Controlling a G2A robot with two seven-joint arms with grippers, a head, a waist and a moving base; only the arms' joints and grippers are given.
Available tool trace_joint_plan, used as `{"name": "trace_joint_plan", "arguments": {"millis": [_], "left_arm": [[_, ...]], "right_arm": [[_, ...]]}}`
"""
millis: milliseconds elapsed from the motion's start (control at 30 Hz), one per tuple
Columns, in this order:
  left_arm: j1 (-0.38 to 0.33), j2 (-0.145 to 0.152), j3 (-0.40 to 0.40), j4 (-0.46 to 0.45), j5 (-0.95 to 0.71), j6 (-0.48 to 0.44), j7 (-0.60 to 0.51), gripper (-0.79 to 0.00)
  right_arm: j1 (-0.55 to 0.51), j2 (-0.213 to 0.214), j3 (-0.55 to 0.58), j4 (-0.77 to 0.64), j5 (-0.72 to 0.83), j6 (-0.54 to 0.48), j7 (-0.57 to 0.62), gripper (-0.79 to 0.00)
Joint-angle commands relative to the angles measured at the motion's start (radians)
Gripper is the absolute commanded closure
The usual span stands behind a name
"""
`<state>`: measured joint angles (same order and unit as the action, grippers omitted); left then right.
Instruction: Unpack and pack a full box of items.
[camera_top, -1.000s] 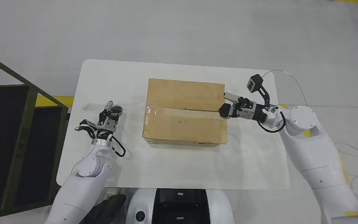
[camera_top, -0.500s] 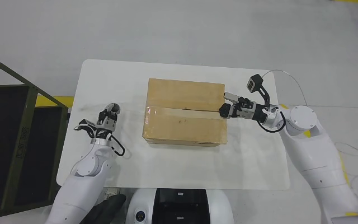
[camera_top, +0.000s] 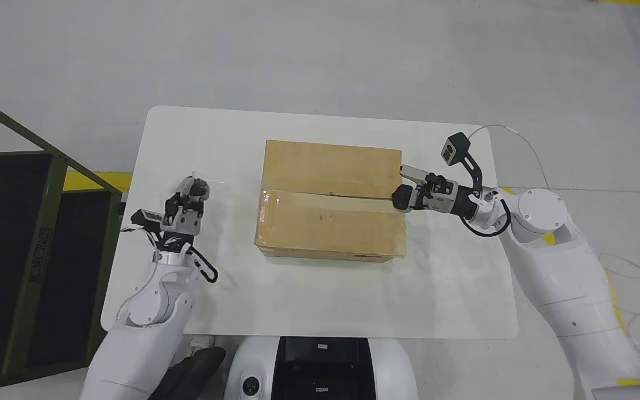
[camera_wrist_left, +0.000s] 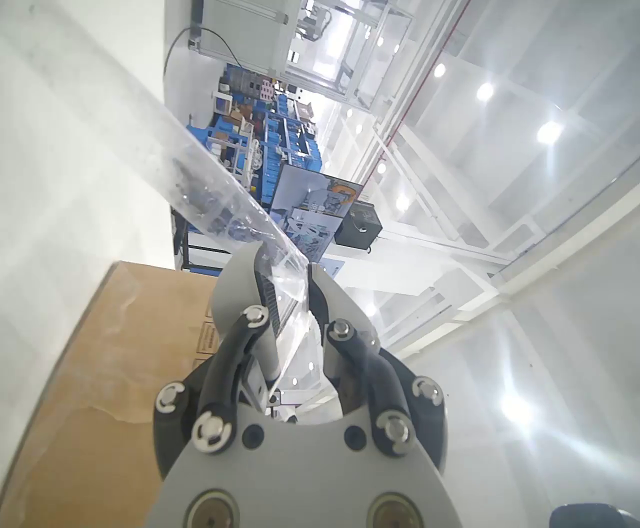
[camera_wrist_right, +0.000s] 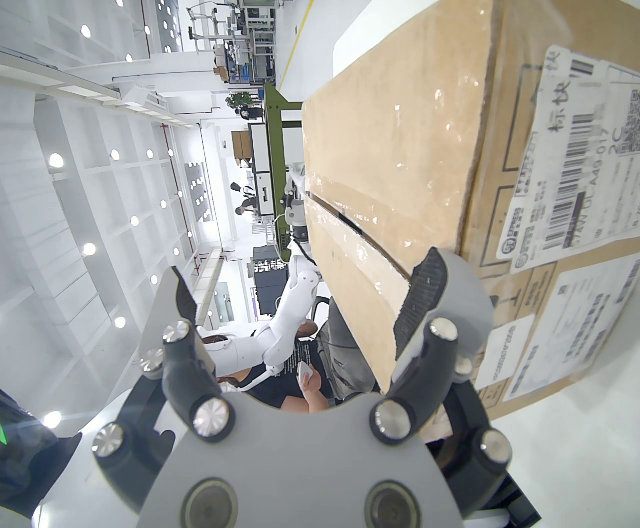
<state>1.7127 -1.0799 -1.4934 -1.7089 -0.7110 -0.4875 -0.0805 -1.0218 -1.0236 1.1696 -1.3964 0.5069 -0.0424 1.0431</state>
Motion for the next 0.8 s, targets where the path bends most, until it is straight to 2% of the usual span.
{"name": "trace_joint_plan", "arguments": {"millis": [0, 367, 767], "left_arm": [[0.014, -0.002, -0.006, -0.036, 0.008, -0.004, -0.003, -0.151], [0.05, -0.02, 0.029, -0.219, 0.142, 0.012, 0.032, -0.166], [0.033, -0.048, 0.156, -0.303, 0.355, 0.051, 0.131, -0.203]], "right_arm": [[0.0, 0.0, 0.0, 0.0, 0.0, 0.0, 0.0, -0.785], [0.0, 0.0, 0.0, 0.0, 0.0, 0.0, 0.0, -0.785], [0.0, 0.0, 0.0, 0.0, 0.0, 0.0, 0.0, -0.785]]}}
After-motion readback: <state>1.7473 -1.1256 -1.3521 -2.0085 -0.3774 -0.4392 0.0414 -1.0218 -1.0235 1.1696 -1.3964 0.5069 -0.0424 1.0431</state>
